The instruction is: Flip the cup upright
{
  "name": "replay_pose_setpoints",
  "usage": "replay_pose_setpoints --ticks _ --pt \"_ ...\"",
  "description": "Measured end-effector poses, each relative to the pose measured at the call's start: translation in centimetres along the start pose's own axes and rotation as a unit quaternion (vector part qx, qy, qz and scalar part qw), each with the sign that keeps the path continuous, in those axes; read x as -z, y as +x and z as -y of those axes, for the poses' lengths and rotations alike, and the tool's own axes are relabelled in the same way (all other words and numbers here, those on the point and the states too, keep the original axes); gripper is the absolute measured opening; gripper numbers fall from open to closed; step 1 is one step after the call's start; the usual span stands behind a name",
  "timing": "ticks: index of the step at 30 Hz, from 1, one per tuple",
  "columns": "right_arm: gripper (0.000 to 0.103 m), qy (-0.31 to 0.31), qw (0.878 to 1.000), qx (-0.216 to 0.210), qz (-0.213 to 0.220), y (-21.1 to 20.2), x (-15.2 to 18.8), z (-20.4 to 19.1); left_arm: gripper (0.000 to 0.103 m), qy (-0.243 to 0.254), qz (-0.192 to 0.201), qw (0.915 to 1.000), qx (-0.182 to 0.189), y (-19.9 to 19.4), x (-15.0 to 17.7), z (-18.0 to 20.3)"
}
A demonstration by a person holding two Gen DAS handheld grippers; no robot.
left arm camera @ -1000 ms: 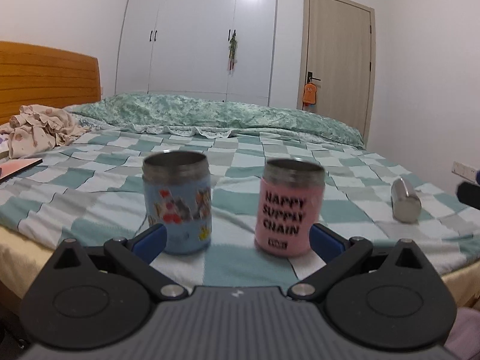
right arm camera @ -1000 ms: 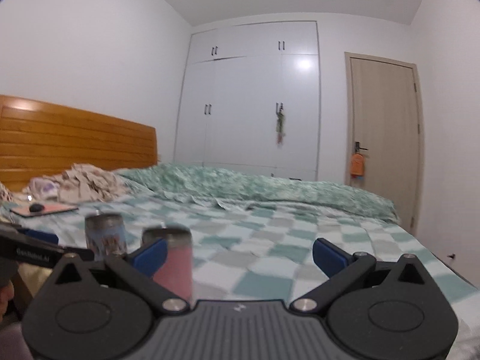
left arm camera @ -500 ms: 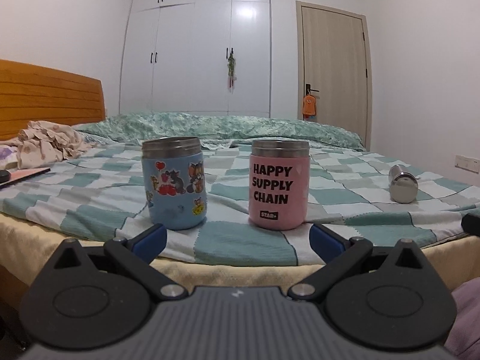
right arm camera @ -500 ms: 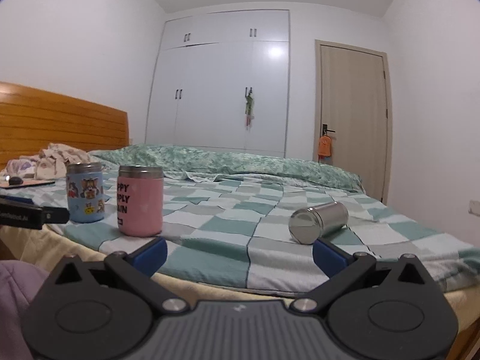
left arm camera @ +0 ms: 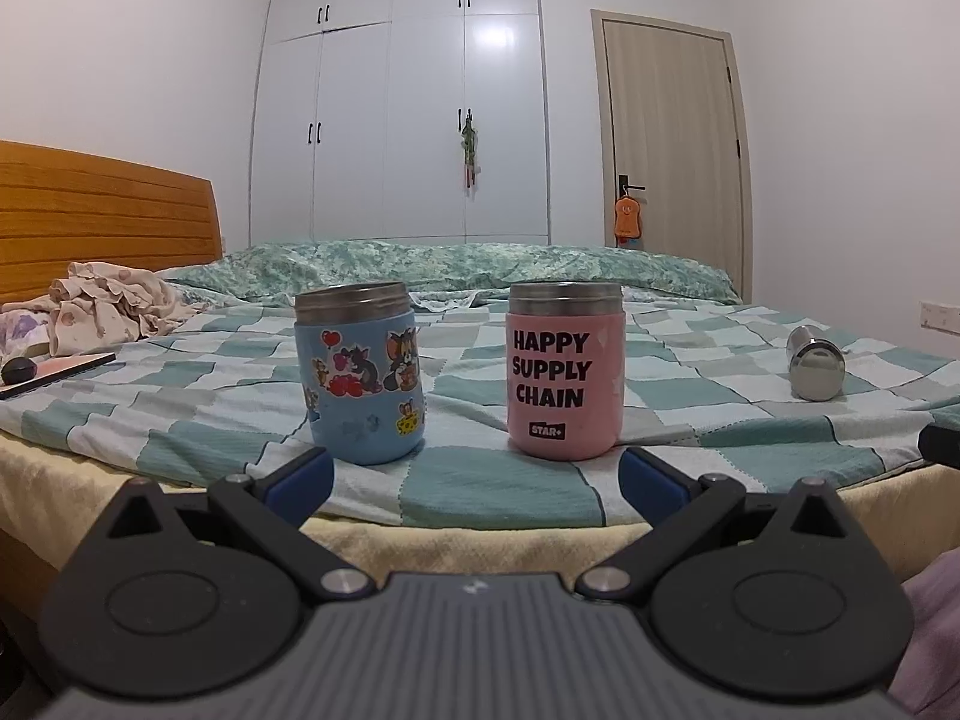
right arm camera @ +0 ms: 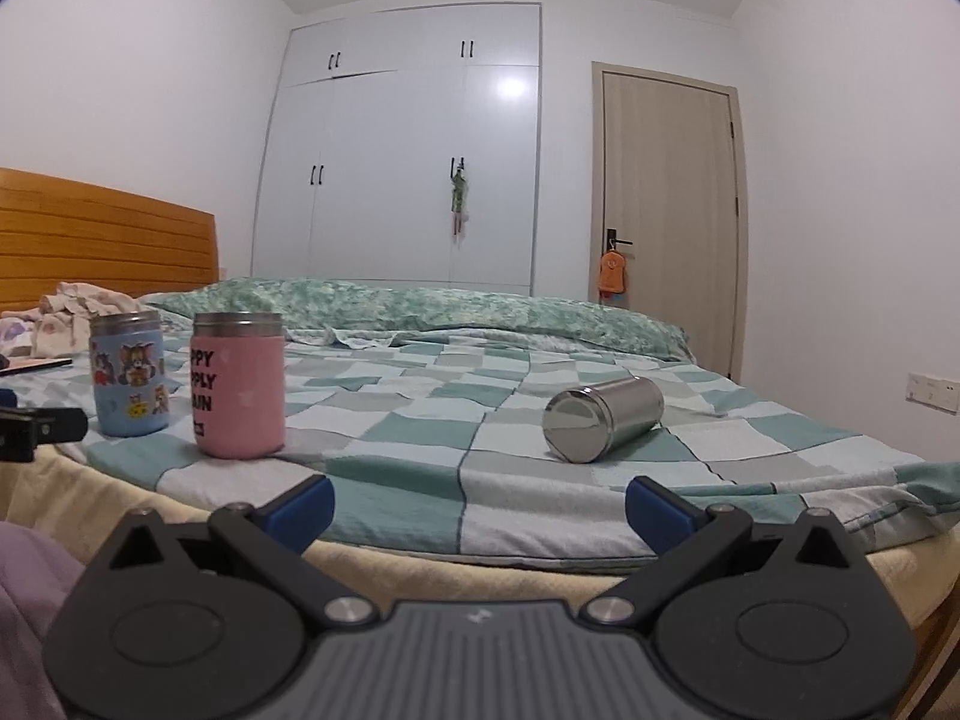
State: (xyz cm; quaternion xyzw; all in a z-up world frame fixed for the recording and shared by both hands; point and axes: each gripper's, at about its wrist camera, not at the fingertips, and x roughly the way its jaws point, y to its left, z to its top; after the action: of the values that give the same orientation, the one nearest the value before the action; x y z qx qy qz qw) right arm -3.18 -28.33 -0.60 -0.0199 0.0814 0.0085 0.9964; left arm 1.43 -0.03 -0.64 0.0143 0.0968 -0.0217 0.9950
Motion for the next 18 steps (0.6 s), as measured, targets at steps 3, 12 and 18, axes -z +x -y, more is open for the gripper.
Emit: replay_pose_setpoints --ticks 3,12,18 --pt "0.103 -0.001 1.000 0.004 0.002 -0.09 0.12 0.10 0.103 0.000 0.001 1.0000 0.001 -0.05 0.01 -0.01" --pt "0.103 -0.002 1.000 0.005 0.003 0.02 0.22 0.05 0.103 -0.005 0.001 1.0000 0.005 0.03 0.04 -0.22" --pt "0.103 -0.001 1.000 0.005 0.003 0.06 0.25 0.11 0.103 -0.005 0.001 1.0000 0.006 0.08 0.03 -0.30"
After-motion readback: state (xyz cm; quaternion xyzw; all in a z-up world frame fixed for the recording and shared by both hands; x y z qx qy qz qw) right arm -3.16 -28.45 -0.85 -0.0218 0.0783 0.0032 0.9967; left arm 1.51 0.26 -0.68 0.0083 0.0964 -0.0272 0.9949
